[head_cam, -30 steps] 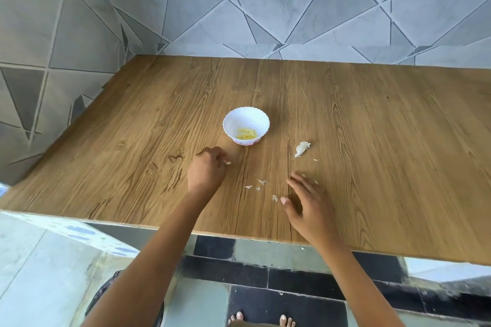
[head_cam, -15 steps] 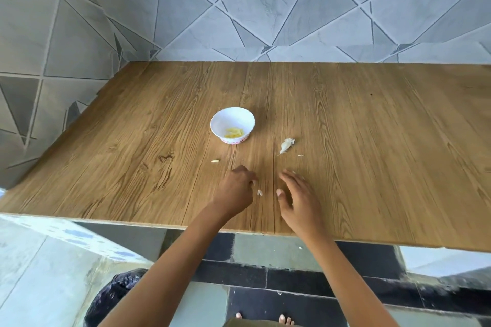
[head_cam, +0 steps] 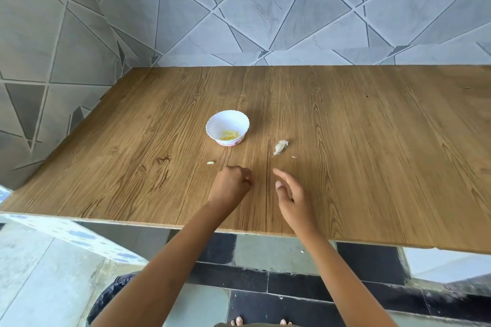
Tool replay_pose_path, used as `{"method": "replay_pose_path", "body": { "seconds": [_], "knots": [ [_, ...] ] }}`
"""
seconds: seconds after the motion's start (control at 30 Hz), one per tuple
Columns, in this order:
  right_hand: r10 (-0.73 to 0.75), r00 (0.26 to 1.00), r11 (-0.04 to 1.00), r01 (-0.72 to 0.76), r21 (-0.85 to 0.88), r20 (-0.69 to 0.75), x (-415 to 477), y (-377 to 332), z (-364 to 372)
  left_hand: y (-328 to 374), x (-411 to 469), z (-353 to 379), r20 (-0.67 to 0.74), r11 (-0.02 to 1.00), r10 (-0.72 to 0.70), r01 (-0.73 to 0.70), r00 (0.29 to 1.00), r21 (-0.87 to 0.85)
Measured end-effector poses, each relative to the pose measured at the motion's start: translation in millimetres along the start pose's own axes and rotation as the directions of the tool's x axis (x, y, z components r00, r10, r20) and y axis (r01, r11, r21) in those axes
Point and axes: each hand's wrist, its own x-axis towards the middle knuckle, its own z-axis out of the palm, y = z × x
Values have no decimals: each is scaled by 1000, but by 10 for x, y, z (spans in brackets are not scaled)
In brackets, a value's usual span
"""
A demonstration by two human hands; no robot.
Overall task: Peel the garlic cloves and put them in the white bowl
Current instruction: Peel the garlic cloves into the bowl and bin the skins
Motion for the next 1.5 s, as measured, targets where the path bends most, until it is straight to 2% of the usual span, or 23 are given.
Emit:
{"method": "replay_pose_path", "body": {
  "seconds": [0.07,0.1,0.13,0.17,0.2,0.23,0.27,0.33,0.43,0.57,0.73,0.83,0.9,1.03,1.1,1.2,1.3,1.43,1.5],
  "knots": [
    [182,983,933,-184,310,36,27,-137,-13,32,46,-105,-6,985,-52,51,999,-164],
    [293,953,827,-291,480,72,60,-189,-8,71,61,-165,-8,968,-61,57,998,-246],
    [406,902,652,-398,646,146,113,-238,-1,125,64,-216,8,950,-56,56,998,-308],
    [493,837,425,-470,773,238,163,-288,13,198,55,-255,37,941,-26,37,999,-336],
    [541,778,221,-497,839,318,195,-342,19,289,38,-283,66,945,28,-5,997,-328],
    [575,730,80,-499,863,368,220,-381,29,371,18,-284,81,952,103,-75,991,-296],
    [605,691,5,-499,866,395,239,-425,36,438,1,-271,93,955,179,-151,979,-254],
    [656,645,-23,-502,865,392,262,-467,71,484,-22,-203,129,958,270,-252,954,-141],
    [660,631,-52,-502,863,407,270,-501,94,461,-33,-138,133,947,317,-320,939,2],
    [652,623,-121,-478,870,432,273,-546,98,408,-27,-126,23,970,234,-231,972,-75],
    [624,641,-169,-448,878,447,274,-575,187,357,-38,-156,-106,949,178,-200,978,-245],
    [590,656,-210,-437,875,470,265,-573,219,229,-35,-264,-127,945,64,-101,990,-310],
    [579,675,-203,-423,883,457,259,-520,200,58,-13,-349,-160,963,-19,-25,987,-269],
    [590,691,-164,-404,900,418,235,-449,113,-237,-27,-399,-61,995,-71,66,996,-75],
    [593,693,-166,-392,905,409,232,-419,86,-258,-63,-339,-4,996,-72,71,997,-56],
    [596,699,-154,-385,910,396,226,-383,72,-200,-98,-210,49,998,-48,50,998,-43],
    [595,705,-146,-378,914,386,214,-367,79,-65,-91,-85,79,999,36,-35,996,-11],
    [607,709,-132,-356,925,359,211,-329,55,65,-47,-7,104,990,111,-101,988,-97],
    [605,712,-138,-347,928,356,208,-324,40,15,-38,-21,17,963,16,-11,1000,-269]
  ]
}}
